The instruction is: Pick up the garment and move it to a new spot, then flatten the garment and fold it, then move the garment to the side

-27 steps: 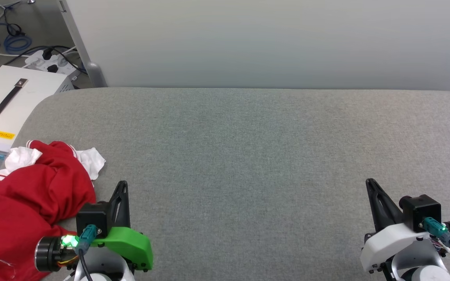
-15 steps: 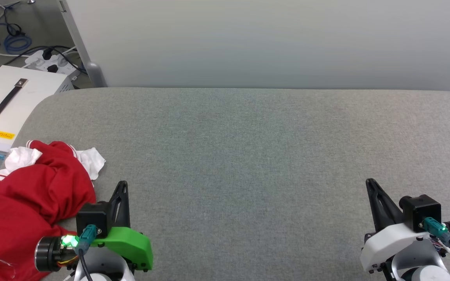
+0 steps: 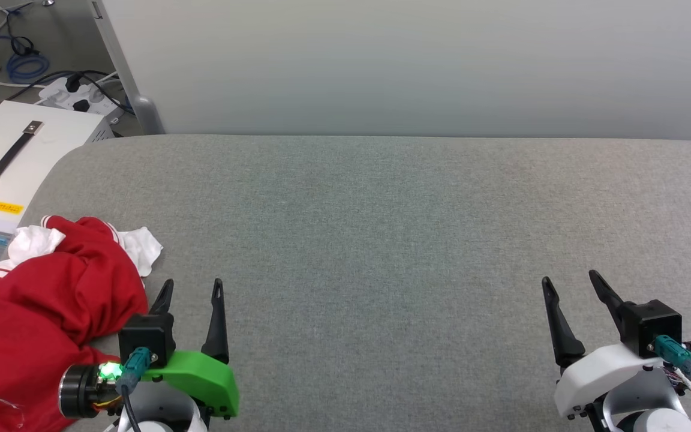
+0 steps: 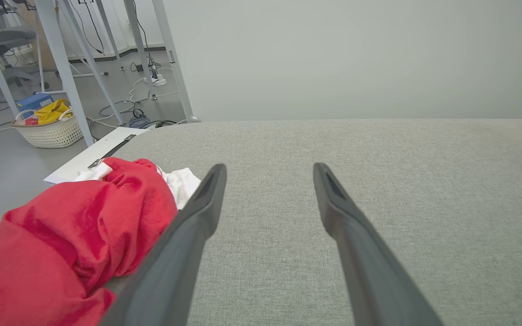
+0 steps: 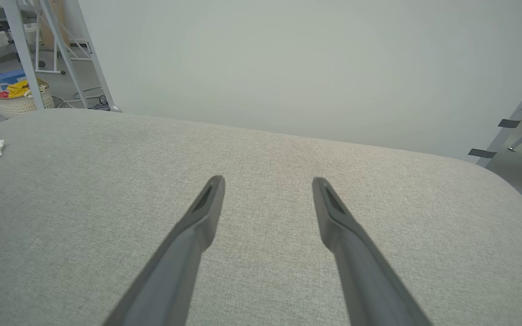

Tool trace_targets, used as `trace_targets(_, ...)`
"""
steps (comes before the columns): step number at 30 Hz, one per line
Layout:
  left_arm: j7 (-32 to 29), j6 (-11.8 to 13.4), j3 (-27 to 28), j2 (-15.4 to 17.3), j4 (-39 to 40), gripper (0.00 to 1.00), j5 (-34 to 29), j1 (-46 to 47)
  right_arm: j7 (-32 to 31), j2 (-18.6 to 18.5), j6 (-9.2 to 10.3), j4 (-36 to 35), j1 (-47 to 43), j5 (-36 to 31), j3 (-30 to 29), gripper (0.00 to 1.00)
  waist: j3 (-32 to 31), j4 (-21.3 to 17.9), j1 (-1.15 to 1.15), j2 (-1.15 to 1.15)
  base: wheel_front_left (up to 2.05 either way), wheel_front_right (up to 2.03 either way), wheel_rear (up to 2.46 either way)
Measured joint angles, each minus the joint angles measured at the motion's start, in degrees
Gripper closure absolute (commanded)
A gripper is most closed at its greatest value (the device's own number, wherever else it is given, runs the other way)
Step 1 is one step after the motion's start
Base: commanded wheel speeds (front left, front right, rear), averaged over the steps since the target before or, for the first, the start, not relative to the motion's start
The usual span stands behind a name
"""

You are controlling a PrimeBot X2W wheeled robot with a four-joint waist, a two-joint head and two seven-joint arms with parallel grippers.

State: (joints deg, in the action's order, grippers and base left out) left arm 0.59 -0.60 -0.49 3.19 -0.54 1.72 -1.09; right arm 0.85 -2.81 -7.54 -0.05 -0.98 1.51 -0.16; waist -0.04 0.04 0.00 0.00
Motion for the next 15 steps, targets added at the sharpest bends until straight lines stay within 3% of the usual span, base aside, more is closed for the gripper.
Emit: trace_targets(15, 1.9, -0.7, -1.1, 0.0, -0.8, 0.00, 1.7, 0.0, 1.8, 0.0, 0.00, -0.7, 0.0, 1.9, -1.0, 0.00, -0.3, 0.1, 0.00, 0.00, 0.00, 0.00, 0.00)
